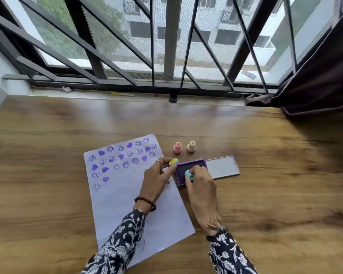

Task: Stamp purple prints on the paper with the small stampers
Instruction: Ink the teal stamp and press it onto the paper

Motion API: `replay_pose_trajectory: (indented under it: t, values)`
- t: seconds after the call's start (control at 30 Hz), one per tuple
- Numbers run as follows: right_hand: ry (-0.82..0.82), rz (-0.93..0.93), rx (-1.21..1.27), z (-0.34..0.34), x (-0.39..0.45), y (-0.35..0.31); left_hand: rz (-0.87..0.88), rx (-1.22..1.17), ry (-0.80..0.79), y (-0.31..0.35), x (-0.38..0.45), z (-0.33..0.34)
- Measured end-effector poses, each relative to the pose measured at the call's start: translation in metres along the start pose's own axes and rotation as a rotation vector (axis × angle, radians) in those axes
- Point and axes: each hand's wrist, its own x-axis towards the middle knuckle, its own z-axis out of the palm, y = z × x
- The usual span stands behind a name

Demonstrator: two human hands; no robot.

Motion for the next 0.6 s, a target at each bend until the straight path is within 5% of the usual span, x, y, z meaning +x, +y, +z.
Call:
replay_pose_trajectory:
  t: [0.4,0.6]
  values:
    - [-0.310,0.216,-0.022,-0.024,0.039,-0.014,-0.022,-0.029,-0.089,0.008,-0.004,-0.010]
    - [-0.129,0.400,0.272,-0.017,0.022,-0.012,0.051,-0.055,0.060,-0.006,-0.019,-0.081]
